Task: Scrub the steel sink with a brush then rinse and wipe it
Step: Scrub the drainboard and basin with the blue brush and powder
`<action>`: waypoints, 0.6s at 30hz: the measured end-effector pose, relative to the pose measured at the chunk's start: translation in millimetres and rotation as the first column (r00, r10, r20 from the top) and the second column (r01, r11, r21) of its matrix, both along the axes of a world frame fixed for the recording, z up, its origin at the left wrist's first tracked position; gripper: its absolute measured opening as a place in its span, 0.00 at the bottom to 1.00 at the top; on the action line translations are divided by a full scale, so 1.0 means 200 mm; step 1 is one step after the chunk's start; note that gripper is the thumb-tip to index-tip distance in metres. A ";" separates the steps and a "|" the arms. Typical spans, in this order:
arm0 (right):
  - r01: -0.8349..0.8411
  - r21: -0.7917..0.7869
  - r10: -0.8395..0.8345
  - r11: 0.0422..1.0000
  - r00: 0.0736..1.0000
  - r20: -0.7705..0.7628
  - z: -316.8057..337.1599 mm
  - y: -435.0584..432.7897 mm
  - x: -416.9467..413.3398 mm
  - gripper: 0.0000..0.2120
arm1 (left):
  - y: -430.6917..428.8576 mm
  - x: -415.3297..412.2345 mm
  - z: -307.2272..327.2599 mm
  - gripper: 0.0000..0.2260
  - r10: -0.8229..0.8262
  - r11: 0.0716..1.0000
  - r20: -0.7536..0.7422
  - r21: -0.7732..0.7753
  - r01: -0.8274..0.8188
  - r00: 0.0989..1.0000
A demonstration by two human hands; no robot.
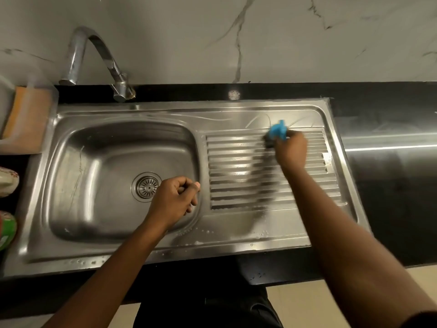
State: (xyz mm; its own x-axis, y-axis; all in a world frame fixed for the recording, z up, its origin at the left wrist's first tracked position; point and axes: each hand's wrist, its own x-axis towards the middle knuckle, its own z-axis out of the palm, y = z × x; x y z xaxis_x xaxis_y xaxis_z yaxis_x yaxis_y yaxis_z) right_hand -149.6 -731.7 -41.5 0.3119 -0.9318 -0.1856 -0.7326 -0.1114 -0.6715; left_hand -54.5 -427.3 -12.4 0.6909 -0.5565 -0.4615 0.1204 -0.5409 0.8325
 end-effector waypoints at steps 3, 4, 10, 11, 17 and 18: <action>-0.214 0.031 0.210 0.976 0.973 0.091 -0.01 0.33 0.23 0.08 | 0.00 -0.01 0.00 0.11 0.008 1.000 -0.006 0.003 -0.008 1.000; -0.278 0.051 0.270 0.959 0.955 0.121 -0.01 0.43 0.31 0.09 | -0.01 -0.01 0.00 0.11 0.014 1.000 -0.007 0.005 -0.014 1.000; -0.404 0.086 0.397 0.911 0.914 0.087 0.00 0.47 0.42 0.18 | -0.06 -0.03 0.01 0.11 0.027 1.000 0.000 0.000 -0.027 1.000; -0.378 0.083 0.371 0.922 0.924 0.088 0.01 0.39 0.36 0.17 | -0.06 -0.03 0.00 0.11 0.024 1.000 -0.004 -0.005 -0.024 1.000; -0.058 -0.013 0.058 0.998 0.997 -0.047 0.06 -0.25 -0.14 0.15 | -0.09 -0.04 -0.02 0.10 0.006 1.000 -0.033 -0.008 -0.007 0.999; -0.006 -0.024 0.004 1.000 0.997 -0.077 0.07 -0.32 -0.19 0.15 | -0.10 -0.03 -0.03 0.10 0.003 1.000 -0.031 -0.008 -0.003 1.000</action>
